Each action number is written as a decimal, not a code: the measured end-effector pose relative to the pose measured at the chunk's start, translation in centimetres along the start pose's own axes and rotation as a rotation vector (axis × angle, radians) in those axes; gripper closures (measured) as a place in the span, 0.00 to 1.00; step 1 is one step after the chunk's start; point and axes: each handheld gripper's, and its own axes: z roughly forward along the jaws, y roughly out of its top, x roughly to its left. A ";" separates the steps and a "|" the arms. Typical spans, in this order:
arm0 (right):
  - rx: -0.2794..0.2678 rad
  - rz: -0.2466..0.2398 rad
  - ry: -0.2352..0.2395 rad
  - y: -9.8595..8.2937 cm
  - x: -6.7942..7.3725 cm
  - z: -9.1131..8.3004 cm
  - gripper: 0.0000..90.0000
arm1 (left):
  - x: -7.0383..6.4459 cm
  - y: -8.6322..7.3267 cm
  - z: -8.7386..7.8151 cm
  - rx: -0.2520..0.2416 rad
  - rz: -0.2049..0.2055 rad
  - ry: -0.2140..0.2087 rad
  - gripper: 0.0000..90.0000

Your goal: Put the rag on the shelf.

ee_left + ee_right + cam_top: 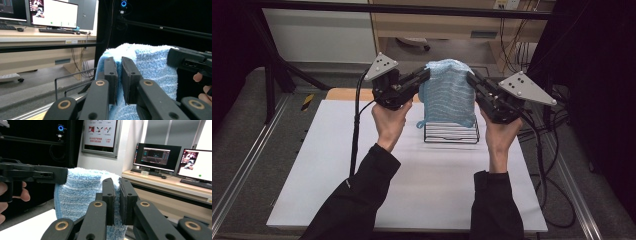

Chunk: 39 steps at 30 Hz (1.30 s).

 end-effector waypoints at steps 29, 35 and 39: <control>-0.047 0.014 -0.048 4.2 -4.2 2.8 0.94 | 0.5 6.2 3.2 -0.054 0.043 0.023 0.92; -0.045 0.046 -0.044 4.4 -5.2 3.9 0.94 | 1.0 6.9 4.2 -0.050 0.050 0.039 0.92; -0.049 0.064 -0.037 4.3 -6.2 4.6 0.94 | 1.3 7.1 4.9 -0.060 0.048 0.040 0.92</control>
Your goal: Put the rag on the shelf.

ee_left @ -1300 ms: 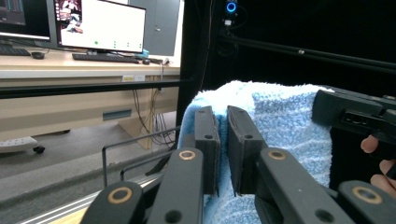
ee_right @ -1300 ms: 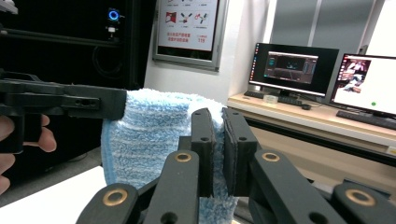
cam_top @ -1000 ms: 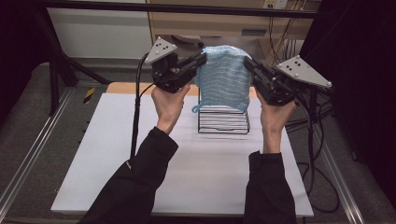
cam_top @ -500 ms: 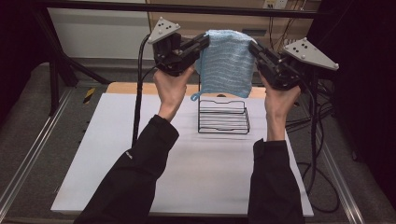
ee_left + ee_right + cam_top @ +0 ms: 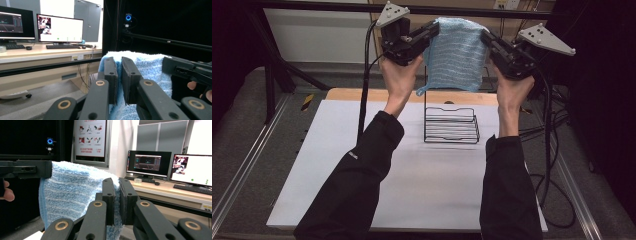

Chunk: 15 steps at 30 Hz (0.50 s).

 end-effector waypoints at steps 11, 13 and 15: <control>0.014 0.011 -0.009 -0.8 -2.2 2.1 0.94 | 1.4 -0.1 1.9 0.008 -0.001 0.031 0.92; 0.025 0.004 -0.010 -1.0 -2.3 2.4 0.94 | 1.5 -0.4 2.2 0.021 0.012 0.039 0.92; 0.034 0.002 -0.012 -1.5 -2.5 2.7 0.94 | 1.7 -0.8 2.5 0.031 0.012 0.041 0.92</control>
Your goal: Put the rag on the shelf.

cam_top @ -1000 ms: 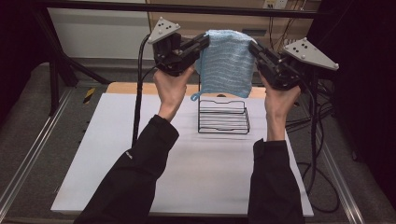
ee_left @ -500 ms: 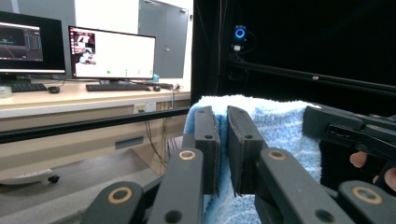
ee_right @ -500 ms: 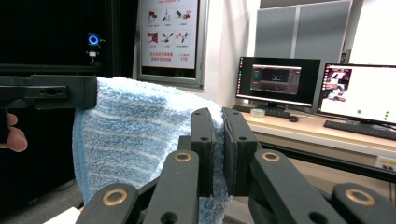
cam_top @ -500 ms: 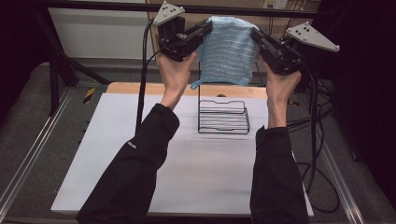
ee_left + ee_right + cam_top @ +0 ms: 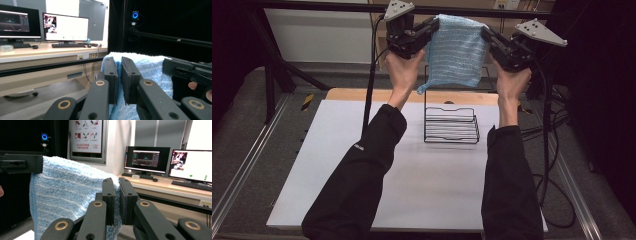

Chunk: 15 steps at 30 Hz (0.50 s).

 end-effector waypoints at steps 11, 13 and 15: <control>0.037 -0.007 0.003 -2.5 -0.7 0.5 0.94 | 0.6 -2.4 0.8 0.035 0.001 -0.008 0.92; 0.044 -0.014 0.004 -2.9 -0.8 0.3 0.94 | 0.6 -2.8 0.8 0.041 0.001 -0.015 0.92; 0.053 -0.016 0.008 -3.3 -0.9 0.2 0.94 | 0.5 -3.2 0.7 0.046 0.002 -0.025 0.92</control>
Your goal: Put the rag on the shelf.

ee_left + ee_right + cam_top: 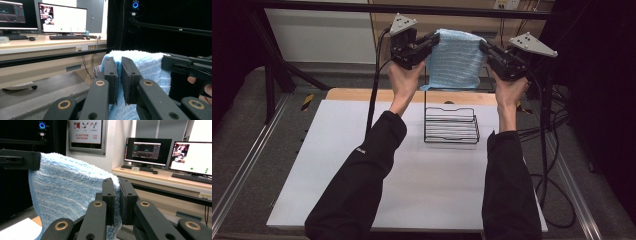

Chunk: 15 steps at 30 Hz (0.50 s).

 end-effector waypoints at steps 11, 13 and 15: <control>0.032 0.003 0.022 -1.5 -0.4 -0.7 0.94 | -0.3 -2.2 -0.3 0.041 0.021 -0.035 0.92; 0.041 0.000 0.020 -1.8 -0.4 -0.8 0.94 | -0.3 -2.6 -0.3 0.051 0.029 -0.038 0.92; 0.046 0.004 0.022 -2.1 -0.3 -1.0 0.94 | -0.3 -2.9 -0.3 0.058 0.030 -0.040 0.92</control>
